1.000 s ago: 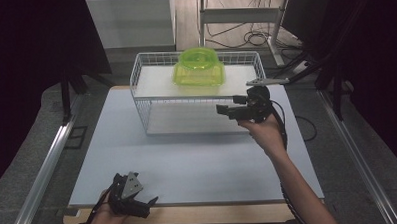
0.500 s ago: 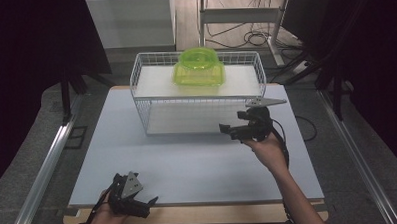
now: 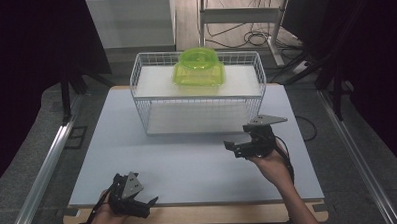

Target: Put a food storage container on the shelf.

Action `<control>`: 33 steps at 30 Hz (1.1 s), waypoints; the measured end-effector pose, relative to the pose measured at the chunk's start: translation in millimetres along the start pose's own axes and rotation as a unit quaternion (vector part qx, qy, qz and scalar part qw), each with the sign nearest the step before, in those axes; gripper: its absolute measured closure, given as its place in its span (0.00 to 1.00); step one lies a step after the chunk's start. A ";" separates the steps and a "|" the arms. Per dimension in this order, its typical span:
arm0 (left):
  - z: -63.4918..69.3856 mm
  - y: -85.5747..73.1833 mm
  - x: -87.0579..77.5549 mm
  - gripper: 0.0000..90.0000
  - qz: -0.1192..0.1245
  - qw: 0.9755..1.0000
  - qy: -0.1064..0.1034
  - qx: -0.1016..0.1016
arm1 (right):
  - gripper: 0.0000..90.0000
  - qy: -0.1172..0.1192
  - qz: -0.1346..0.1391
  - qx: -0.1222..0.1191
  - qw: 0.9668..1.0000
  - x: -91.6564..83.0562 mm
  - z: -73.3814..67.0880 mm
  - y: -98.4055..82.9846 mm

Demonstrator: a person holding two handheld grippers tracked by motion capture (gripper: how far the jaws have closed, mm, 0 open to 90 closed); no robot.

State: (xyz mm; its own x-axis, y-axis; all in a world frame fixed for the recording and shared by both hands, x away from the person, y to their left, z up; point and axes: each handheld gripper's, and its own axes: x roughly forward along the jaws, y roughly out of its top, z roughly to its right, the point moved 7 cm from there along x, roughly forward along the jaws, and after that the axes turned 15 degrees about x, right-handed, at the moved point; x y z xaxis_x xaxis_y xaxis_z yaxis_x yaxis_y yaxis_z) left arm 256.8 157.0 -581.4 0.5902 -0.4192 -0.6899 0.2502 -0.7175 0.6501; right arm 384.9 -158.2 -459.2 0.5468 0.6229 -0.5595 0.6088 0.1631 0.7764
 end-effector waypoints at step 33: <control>-2.2 -3.7 1.7 0.00 0.004 1.000 0.009 0.008 | 0.00 -0.069 -0.060 -0.037 0.995 5.9 35.9 -103.3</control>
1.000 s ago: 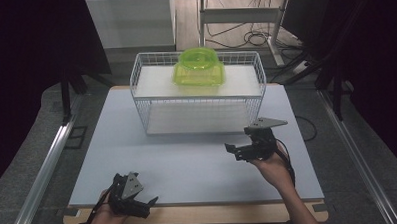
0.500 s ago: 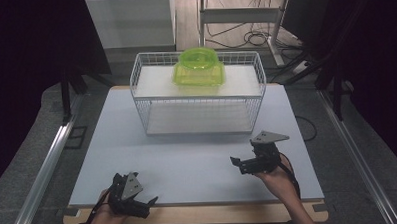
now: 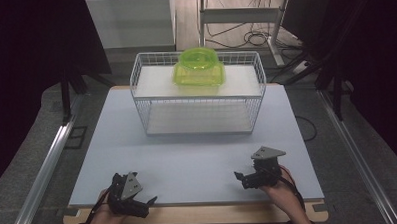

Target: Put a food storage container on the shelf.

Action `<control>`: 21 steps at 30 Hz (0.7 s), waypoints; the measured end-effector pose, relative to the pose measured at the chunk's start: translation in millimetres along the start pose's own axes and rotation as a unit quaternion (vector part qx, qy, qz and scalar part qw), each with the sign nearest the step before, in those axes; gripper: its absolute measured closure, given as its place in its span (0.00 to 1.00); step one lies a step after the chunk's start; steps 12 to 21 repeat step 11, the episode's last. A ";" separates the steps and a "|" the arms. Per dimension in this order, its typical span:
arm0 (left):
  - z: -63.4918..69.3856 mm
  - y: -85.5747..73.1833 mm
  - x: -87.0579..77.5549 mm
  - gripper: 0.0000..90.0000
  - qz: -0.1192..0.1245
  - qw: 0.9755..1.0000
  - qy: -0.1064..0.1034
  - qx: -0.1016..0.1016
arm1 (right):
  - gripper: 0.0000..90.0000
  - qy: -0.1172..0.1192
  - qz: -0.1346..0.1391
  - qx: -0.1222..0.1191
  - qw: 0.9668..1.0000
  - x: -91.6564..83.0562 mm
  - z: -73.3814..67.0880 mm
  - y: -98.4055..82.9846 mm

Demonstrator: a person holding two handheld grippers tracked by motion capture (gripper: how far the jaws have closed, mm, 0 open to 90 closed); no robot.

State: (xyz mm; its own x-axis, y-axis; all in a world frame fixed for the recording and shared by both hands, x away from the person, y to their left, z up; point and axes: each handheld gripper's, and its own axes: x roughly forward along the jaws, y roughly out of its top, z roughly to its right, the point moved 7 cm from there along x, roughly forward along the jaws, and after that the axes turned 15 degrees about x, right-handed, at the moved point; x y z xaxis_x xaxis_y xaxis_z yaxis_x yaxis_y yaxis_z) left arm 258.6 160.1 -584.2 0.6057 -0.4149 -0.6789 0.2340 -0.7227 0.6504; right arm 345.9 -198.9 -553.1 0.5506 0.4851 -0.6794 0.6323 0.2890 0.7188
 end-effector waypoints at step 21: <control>-1.2 -2.5 1.1 0.00 -0.008 1.000 -0.001 0.004 | 0.00 -0.009 -0.050 -0.021 0.998 13.1 -1.0 -26.1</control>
